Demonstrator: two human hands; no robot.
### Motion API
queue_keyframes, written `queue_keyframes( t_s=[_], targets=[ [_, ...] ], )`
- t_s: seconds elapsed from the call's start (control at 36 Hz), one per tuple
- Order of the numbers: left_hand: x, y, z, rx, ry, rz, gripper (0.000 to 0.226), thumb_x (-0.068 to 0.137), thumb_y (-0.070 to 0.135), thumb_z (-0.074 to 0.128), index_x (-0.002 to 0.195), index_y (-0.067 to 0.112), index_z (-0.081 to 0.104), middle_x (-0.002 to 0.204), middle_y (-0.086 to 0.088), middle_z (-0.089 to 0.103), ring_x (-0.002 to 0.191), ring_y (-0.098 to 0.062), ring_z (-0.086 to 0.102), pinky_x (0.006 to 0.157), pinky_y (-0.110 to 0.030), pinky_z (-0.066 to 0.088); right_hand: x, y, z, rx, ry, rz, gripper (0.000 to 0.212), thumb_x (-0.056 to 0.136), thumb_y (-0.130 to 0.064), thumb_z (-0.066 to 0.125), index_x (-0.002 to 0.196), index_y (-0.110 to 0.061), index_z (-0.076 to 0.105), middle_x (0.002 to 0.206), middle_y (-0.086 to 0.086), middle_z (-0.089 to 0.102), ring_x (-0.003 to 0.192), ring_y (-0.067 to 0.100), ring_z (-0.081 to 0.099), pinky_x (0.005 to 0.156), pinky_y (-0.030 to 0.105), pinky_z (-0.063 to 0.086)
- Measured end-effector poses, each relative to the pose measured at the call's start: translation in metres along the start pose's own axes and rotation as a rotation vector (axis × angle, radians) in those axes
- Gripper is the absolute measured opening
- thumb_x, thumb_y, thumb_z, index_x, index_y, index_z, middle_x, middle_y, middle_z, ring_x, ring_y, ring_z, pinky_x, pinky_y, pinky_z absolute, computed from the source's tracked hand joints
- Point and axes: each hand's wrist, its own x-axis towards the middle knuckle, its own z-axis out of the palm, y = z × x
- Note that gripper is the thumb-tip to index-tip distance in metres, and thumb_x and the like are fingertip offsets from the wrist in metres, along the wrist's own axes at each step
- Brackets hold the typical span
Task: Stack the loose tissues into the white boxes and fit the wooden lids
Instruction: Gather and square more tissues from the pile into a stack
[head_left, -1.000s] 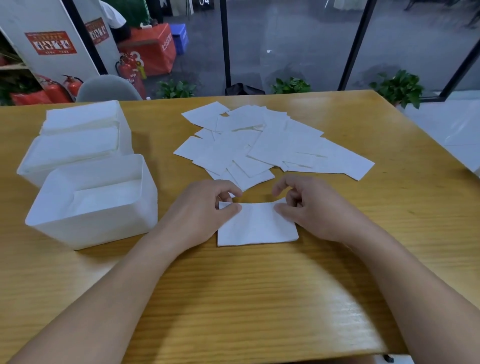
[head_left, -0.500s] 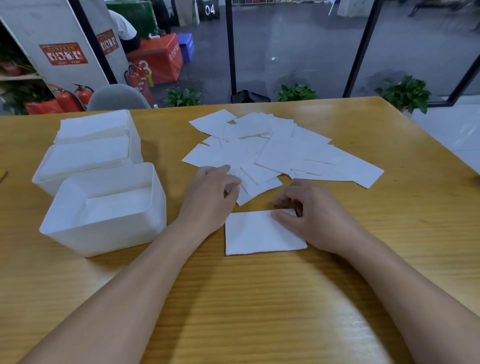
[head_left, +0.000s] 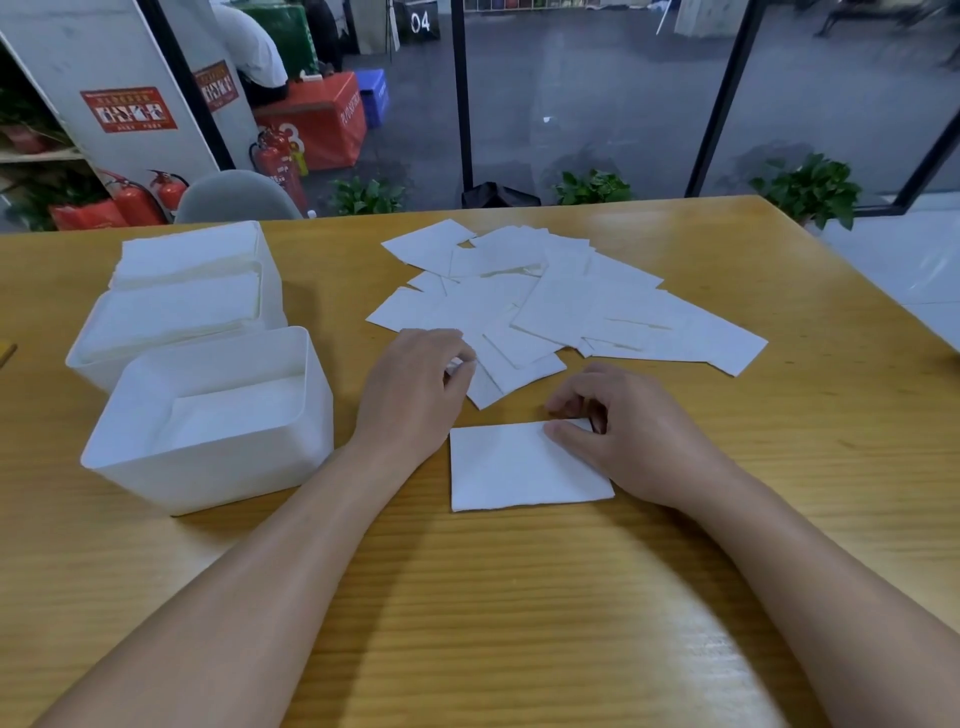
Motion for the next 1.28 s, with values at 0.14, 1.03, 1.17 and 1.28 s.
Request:
queue_keyframes(
  t_s=[0.14, 1.03, 1.17, 1.28],
  targets=[
    [0.007, 0.001, 0.002, 0.064, -0.061, 0.048, 0.038, 0.114, 0.029, 0.051, 0.083, 0.015, 0.068, 0.089, 0.001, 0.071, 0.097, -0.018, 0.061, 0.097, -0.038, 0.051, 0.000, 0.001, 0.000, 0.009, -0.005, 0.010, 0.009, 0.095, -0.037, 0.081, 0.098, -0.040, 0.072, 0.099, -0.019, 0.062, 0.082, 0.009, 0.060, 0.067, 0.018, 0.044],
    [0.004, 0.012, 0.001, 0.236, -0.061, 0.062, 0.038, 0.116, 0.031, 0.043, 0.079, 0.023, 0.050, 0.071, 0.008, 0.050, 0.075, -0.018, 0.051, 0.085, -0.044, 0.045, 0.000, 0.004, -0.002, 0.016, -0.018, 0.001, 0.009, 0.095, -0.039, 0.080, 0.101, -0.039, 0.074, 0.102, -0.023, 0.062, 0.086, 0.004, 0.062, 0.070, 0.016, 0.044],
    [0.003, 0.010, 0.001, 0.160, 0.060, 0.108, 0.024, 0.110, 0.027, 0.062, 0.093, 0.020, 0.077, 0.085, 0.003, 0.075, 0.084, -0.022, 0.067, 0.096, -0.045, 0.050, -0.001, 0.003, -0.002, 0.013, -0.007, 0.000, 0.007, 0.096, -0.039, 0.080, 0.100, -0.038, 0.075, 0.097, -0.019, 0.064, 0.086, 0.005, 0.062, 0.069, 0.018, 0.045],
    [0.002, 0.010, 0.001, 0.150, 0.072, 0.112, 0.022, 0.107, 0.032, 0.070, 0.119, 0.017, 0.081, 0.106, 0.001, 0.082, 0.097, -0.022, 0.074, 0.096, -0.043, 0.048, -0.001, 0.002, -0.002, 0.032, 0.003, -0.004, 0.005, 0.095, -0.037, 0.080, 0.098, -0.038, 0.075, 0.095, -0.016, 0.065, 0.082, 0.009, 0.061, 0.067, 0.019, 0.046]
  ],
)
